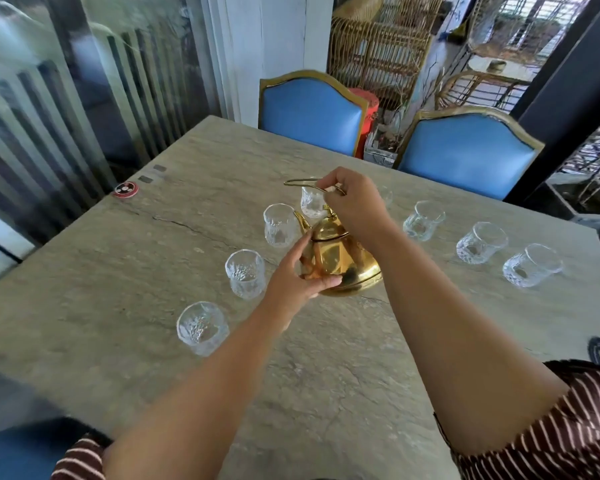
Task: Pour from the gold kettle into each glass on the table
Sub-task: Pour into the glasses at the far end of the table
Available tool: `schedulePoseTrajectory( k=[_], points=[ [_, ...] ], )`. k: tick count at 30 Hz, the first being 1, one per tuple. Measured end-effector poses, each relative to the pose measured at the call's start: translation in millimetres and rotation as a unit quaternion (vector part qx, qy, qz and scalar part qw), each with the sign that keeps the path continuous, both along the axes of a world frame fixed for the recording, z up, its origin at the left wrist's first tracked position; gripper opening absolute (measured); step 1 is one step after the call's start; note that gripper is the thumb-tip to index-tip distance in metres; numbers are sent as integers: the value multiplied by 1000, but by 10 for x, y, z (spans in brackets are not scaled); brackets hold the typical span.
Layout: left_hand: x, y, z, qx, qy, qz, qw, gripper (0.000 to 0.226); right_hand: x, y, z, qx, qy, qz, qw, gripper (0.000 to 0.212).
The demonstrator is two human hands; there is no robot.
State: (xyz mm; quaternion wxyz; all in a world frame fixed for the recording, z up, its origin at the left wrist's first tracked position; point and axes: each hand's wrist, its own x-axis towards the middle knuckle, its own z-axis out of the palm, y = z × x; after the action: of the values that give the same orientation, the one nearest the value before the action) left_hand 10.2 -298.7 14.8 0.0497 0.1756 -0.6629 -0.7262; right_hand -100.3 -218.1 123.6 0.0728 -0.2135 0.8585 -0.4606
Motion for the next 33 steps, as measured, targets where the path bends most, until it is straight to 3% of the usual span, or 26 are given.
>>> schedulePoseTrajectory(
  k=[10, 33],
  points=[
    [36, -93, 53, 69, -19, 18, 997, 99, -125, -350, 83, 83, 39, 15, 996, 21],
    [4, -126, 100, 112, -18, 35, 993, 94, -139, -522, 116, 135, 72, 42, 987, 23]
  ],
)
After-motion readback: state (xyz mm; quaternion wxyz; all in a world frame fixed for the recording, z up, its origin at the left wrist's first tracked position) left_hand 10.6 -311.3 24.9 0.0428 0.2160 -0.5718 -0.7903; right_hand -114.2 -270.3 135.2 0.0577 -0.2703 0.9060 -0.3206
